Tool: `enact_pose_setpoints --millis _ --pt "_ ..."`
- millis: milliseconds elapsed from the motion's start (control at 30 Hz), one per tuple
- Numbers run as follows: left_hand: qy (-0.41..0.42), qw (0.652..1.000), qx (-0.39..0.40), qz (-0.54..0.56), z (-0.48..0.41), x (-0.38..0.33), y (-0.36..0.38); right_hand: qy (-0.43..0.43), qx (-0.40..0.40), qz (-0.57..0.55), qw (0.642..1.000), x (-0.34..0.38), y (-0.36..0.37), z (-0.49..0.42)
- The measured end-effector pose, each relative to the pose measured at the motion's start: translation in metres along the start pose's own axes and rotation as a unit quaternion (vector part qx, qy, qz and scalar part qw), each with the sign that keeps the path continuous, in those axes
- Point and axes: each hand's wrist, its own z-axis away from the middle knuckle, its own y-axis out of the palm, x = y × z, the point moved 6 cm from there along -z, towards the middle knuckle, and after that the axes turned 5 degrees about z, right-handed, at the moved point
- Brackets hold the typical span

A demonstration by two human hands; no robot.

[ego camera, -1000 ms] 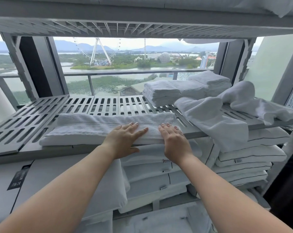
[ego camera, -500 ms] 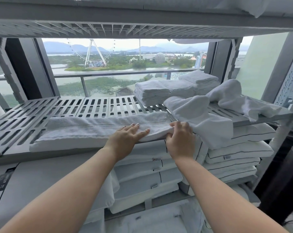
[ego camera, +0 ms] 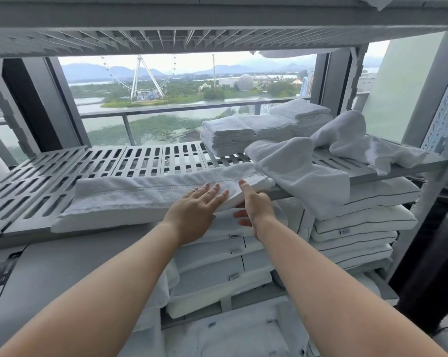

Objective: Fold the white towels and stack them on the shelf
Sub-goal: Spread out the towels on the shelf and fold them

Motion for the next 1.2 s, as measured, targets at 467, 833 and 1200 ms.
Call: enact_pose_setpoints --millis 467,833,1200 --pt "-0.26 0.954 0.083 0.121 0.008 0.097 -0.023 -0.035 -0.099 -0.074 0.992 0.02 0.03 -0.012" --pt "-0.227 0.959 0.158 0.062 0.005 0.099 -0.002 -0.073 -0.152 -0.127 0.977 0.039 0.064 -0.017" --pt "-0.205 0.956 0.178 0.111 0.033 0.13 -0.019 -0.141 -0.225 -0.07 0.961 0.073 0.091 -0.013"
